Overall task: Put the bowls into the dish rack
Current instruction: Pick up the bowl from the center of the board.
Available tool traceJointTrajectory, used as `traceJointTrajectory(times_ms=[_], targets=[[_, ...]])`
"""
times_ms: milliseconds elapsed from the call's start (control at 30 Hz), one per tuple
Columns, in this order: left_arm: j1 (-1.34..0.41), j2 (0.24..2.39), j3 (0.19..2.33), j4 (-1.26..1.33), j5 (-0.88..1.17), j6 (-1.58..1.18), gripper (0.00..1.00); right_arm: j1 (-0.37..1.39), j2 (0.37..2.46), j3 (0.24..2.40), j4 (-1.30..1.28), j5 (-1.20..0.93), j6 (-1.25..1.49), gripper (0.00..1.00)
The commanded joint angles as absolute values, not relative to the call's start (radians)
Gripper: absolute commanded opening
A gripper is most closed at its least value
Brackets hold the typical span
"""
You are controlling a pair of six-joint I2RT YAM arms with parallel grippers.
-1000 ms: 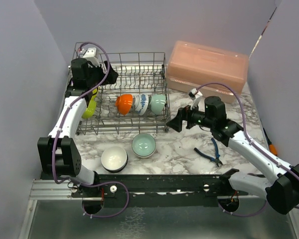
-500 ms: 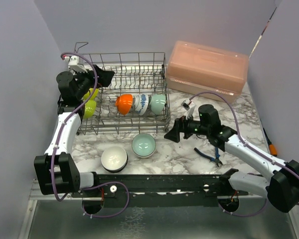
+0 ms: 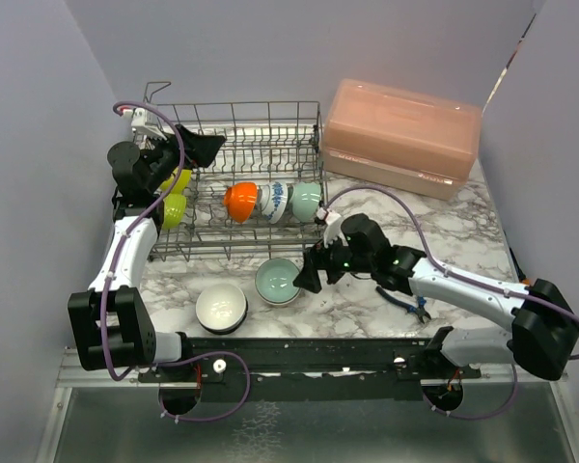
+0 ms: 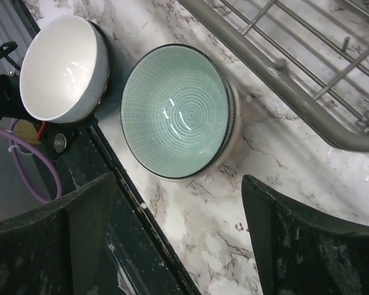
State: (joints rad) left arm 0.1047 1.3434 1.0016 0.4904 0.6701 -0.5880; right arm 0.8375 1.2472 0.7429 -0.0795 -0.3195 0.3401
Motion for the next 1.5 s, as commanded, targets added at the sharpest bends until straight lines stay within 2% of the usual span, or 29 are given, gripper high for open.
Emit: traceJointTrajectory(times_ms=[0,267,367,667,1067,1133,1267,1467], targets=[[0.113,1.341,0.988,0.530,0.696,-0.600,0.99,0.911,1.304,0.808,-0.082,-0.234,0.349,0.86],[0.113,1.336,0.982,0.531,0.681,-0.607,0.99,1.089,1.478,0.962,-0.077,-0.171,0.366,0.81],[0.114,1.334,0.977,0.531,0.676,-0.602,0.99,1.127,1.546,1.042,-0.085,-0.150,0.370,0.76],[0.114,1.345,0.977,0.531,0.671,-0.622,0.99,1.179,1.743,1.255,-0.172,-0.097,0.339,0.60],[0.113,1.343,0.972,0.531,0.665,-0.617,0.99,1.244,1.915,1.384,-0.271,0.026,0.297,0.46],[0.114,1.343,0.971,0.531,0.663,-0.615,0.99,1.252,1.927,1.405,-0.294,0.047,0.290,0.39],[0.113,1.344,0.975,0.531,0.670,-0.621,0.99,1.260,1.932,1.410,-0.294,0.062,0.285,0.19],[0.114,1.347,0.976,0.531,0.673,-0.626,0.99,1.267,1.924,1.427,-0.321,0.098,0.268,0.11]])
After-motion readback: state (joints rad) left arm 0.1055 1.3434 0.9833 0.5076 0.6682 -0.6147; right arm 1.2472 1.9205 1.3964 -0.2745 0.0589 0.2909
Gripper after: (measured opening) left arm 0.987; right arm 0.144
